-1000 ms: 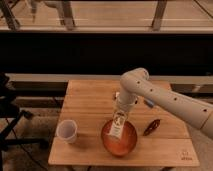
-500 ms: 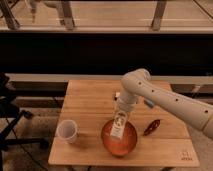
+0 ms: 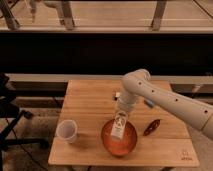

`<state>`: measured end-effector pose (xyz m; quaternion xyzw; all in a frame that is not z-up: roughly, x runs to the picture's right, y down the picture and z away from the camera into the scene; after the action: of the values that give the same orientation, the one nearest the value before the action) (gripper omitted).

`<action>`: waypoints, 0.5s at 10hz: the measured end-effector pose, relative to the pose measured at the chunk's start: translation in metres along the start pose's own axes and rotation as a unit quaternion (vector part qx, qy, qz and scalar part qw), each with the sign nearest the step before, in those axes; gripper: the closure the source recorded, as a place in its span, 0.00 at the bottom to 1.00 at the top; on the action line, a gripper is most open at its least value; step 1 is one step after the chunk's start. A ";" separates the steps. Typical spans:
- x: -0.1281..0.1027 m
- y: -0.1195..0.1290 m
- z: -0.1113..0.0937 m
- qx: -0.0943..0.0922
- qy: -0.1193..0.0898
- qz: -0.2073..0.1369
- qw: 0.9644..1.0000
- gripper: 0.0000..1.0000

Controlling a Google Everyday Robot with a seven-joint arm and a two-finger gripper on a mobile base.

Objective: Place the bottle in the ceramic bowl

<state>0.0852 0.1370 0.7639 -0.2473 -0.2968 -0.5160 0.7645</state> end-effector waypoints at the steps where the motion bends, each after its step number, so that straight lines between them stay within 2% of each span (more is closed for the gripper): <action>1: 0.000 0.001 0.001 -0.001 0.000 0.000 1.000 0.93; 5: 0.001 0.003 0.004 -0.002 -0.002 -0.002 1.000 0.93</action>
<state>0.0873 0.1402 0.7672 -0.2496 -0.2976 -0.5180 0.7621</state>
